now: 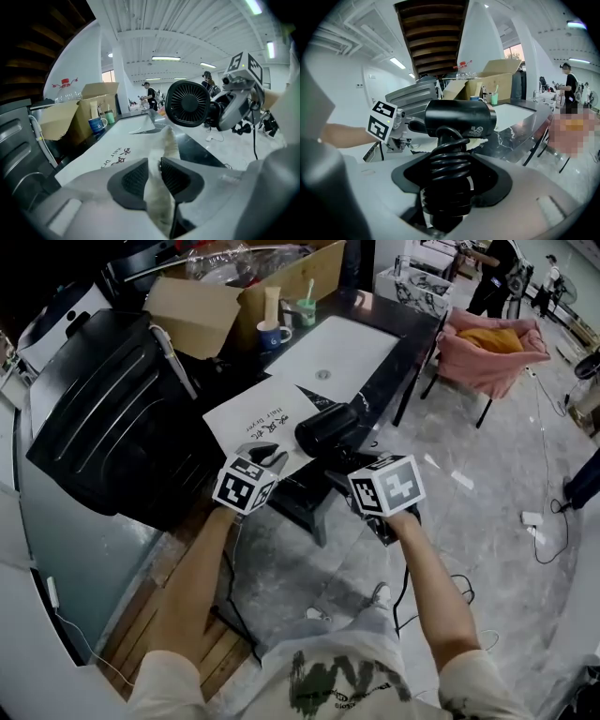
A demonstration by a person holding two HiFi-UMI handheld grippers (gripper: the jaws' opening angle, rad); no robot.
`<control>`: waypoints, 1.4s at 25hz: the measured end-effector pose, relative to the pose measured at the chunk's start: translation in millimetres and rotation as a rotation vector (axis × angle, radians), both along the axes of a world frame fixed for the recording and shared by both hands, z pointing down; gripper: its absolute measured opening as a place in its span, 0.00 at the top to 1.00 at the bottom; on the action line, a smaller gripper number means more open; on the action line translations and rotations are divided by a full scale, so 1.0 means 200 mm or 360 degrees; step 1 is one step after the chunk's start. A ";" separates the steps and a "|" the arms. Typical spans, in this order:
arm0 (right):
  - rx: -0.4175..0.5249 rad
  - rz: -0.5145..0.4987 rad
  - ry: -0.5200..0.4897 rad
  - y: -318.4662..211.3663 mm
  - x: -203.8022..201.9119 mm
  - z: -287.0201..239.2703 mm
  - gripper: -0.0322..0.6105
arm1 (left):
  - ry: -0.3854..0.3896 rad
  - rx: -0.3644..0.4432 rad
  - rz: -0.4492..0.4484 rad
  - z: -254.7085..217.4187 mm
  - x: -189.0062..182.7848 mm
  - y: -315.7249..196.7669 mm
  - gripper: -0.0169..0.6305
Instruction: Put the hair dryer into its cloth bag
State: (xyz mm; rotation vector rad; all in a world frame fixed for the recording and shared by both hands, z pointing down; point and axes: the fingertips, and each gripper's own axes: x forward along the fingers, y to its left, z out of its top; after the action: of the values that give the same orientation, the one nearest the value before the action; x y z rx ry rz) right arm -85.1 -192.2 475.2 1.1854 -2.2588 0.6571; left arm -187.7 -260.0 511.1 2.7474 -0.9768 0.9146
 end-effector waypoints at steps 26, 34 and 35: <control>-0.0021 -0.0026 0.0009 0.06 0.01 0.00 0.54 | 0.0160 0.0074 -0.0072 -0.33 0.09 -0.14 0.92; -0.0034 -0.0046 0.0021 0.07 0.01 0.00 0.55 | 0.0226 0.0117 -0.0112 -0.48 0.13 -0.19 0.92; -0.0034 -0.0052 0.0019 0.08 0.00 0.00 0.55 | 0.0236 0.0119 -0.0116 -0.49 0.13 -0.20 0.92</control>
State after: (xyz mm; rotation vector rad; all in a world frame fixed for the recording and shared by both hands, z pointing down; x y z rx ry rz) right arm -84.3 -176.6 474.8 1.1371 -2.2509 0.6585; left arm -161.1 -299.2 412.1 2.7717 -1.0970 0.6656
